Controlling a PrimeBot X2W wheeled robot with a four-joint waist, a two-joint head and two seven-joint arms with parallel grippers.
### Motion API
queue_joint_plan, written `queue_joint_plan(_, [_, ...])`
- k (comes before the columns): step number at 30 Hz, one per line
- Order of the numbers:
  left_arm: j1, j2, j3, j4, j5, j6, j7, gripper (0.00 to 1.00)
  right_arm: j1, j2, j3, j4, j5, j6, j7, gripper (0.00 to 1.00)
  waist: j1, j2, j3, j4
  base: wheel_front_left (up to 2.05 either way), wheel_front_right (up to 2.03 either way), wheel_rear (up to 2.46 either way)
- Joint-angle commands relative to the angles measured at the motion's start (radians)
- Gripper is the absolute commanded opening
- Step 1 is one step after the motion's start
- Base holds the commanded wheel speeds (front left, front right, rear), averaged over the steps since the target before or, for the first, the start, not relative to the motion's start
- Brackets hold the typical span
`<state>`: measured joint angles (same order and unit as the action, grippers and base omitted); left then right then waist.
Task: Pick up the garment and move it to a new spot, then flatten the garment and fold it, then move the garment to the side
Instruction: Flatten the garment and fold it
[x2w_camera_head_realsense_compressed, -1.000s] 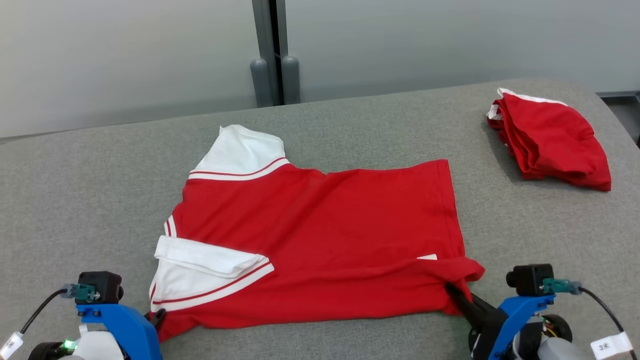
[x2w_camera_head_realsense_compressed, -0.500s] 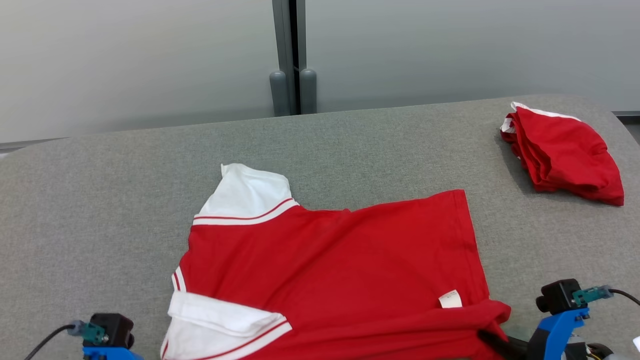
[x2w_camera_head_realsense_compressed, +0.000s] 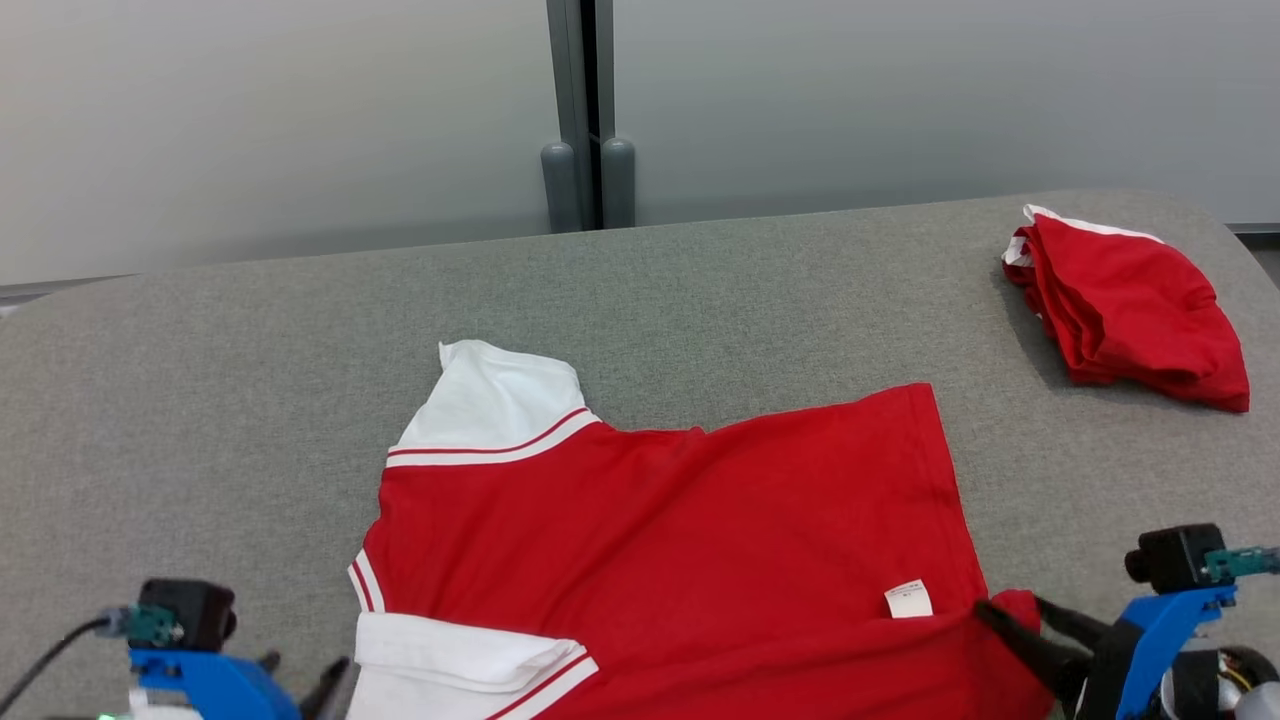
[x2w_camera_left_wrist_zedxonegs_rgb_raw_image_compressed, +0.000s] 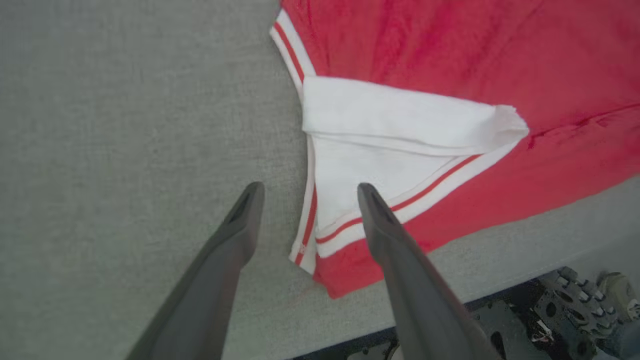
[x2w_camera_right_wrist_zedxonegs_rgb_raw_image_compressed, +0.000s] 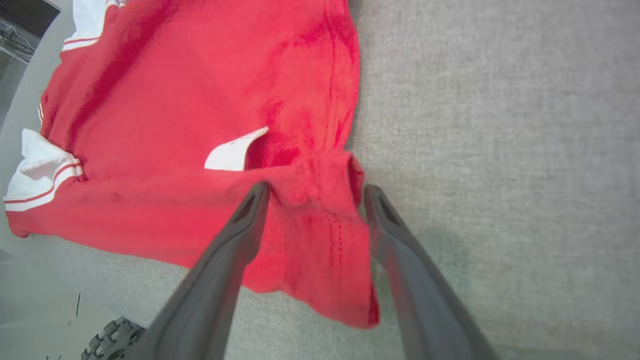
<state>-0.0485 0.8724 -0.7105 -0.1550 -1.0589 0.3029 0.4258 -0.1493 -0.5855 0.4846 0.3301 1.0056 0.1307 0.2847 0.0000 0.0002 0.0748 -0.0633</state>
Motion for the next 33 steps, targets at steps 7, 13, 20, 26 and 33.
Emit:
queue_joint_plan(7, [-0.188, -0.038, 0.072, 0.057, 0.098, -0.054, -0.135, 1.00, -0.082, 0.085, -0.120, 0.008, -0.142, 0.000, -0.157, 1.00, 0.0000, -0.0002, 0.039, -0.010, 0.00, 0.00, 0.00])
queue_joint_plan(13, [-0.383, -0.097, 0.070, 0.225, 0.119, -0.170, -0.130, 1.00, -0.222, 0.191, -0.160, 0.107, -0.224, 0.000, -0.200, 1.00, 0.0000, -0.0002, 0.109, -0.032, 0.00, 0.00, 0.00])
queue_joint_plan(20, [-0.631, -0.196, 0.005, 0.441, 0.132, -0.293, 0.017, 1.00, -0.405, 0.248, -0.124, 0.237, -0.250, 0.000, -0.171, 1.00, 0.0000, -0.0002, 0.186, -0.052, 0.00, 0.00, 0.00])
queue_joint_plan(26, [-0.804, -0.277, -0.038, 0.598, 0.140, -0.371, 0.111, 1.00, -0.546, 0.265, -0.064, 0.342, -0.237, 0.000, -0.130, 1.00, 0.0000, -0.0002, 0.247, -0.069, 0.00, 0.00, 0.00])
queue_joint_plan(33, [-0.948, -0.337, -0.056, 0.777, 0.129, -0.394, 0.207, 1.00, -0.654, 0.285, 0.041, 0.411, -0.199, 0.000, -0.082, 1.00, 0.0000, -0.0002, 0.309, -0.100, 0.00, 0.00, 0.00])
